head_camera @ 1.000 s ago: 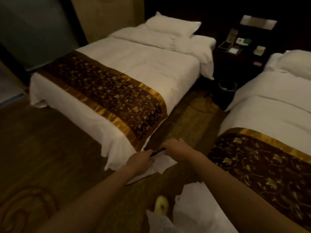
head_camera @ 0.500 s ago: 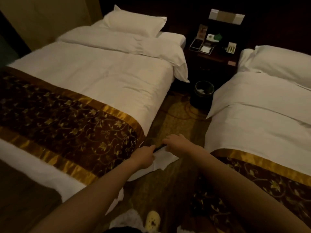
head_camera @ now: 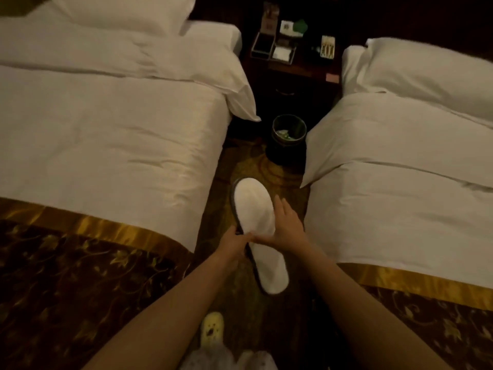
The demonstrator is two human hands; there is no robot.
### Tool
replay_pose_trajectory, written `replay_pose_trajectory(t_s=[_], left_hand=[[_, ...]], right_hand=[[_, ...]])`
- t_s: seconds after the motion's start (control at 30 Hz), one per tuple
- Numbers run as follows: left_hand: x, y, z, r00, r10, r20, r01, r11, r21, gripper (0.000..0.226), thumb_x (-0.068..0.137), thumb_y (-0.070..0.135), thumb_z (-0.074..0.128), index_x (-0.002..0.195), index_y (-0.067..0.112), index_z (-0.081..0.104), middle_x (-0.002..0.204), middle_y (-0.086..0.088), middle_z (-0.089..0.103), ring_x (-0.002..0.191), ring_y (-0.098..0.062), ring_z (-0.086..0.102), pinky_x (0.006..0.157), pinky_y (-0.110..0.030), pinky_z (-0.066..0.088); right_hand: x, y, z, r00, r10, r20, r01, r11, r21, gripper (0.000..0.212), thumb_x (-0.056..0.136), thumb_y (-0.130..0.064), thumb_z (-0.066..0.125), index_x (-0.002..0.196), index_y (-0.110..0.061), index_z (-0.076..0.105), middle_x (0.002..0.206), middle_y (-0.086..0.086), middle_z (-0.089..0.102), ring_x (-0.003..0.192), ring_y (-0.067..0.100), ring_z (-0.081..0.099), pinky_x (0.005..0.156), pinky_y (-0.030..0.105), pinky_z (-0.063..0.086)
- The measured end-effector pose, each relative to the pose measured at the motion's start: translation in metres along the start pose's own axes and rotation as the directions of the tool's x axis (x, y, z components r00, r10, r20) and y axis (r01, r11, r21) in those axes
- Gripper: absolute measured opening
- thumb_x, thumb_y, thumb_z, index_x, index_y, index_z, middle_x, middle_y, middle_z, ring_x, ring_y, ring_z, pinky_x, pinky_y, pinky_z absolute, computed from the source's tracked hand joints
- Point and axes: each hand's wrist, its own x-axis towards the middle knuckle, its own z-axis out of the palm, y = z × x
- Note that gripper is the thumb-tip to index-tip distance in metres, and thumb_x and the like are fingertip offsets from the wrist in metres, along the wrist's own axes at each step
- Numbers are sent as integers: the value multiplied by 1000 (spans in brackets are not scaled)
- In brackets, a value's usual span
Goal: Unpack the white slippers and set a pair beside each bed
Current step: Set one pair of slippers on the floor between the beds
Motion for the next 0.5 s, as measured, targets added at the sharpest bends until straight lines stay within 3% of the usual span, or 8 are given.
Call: replay_pose_trajectory(t_s=[0.07, 0.1, 0.2, 0.33, 0.5], left_hand=[[38, -13, 14, 997, -70, 13, 72, 985, -158, 47, 91, 9, 57, 136, 7, 44, 125, -13, 58, 96, -28, 61, 64, -35, 54], [59, -22, 21, 995, -99, 33, 104, 970, -222, 46, 92, 8, 56, 137, 9, 44, 126, -14, 58, 97, -28, 61, 64, -36, 55], [148, -70, 44, 988, -142, 55, 152, 938, -313, 48, 92, 7, 56, 138, 9, 44, 134, -16, 55, 105, -31, 59, 78, -44, 56], [256, -143, 66, 982, -190, 2, 176, 908, -379, 45, 93, 8, 54, 137, 10, 45, 132, -16, 57, 92, -25, 61, 65, -36, 54], [400, -242, 69, 983, -179, -40, 148, 904, -401, 32, 98, 31, 46, 126, 17, 50, 99, 0, 65, 84, -17, 63, 58, -29, 54]], right_hand=[[18, 25, 31, 991, 74, 109, -85, 991, 106, 122, 68, -58, 71, 149, -16, -8, 159, 8, -1, 145, 31, 8, 116, 53, 20], [32, 40, 47, 985, 99, 139, -118, 984, 135, 122, 68, -56, 72, 149, -15, -9, 159, 8, 1, 144, 33, 12, 115, 53, 24], [94, 100, 115, 978, 168, 122, -186, 970, 154, 119, 69, -55, 71, 149, -13, -7, 153, 11, 12, 138, 33, 23, 110, 50, 32], [171, 175, 208, 980, 179, 83, -186, 978, 97, 113, 72, -56, 64, 148, -11, -6, 149, 12, 17, 134, 33, 25, 108, 46, 34], [277, 281, 341, 975, 164, 151, -191, 964, 184, 117, 69, -50, 71, 148, -14, -7, 150, 10, 11, 137, 33, 20, 109, 45, 31]])
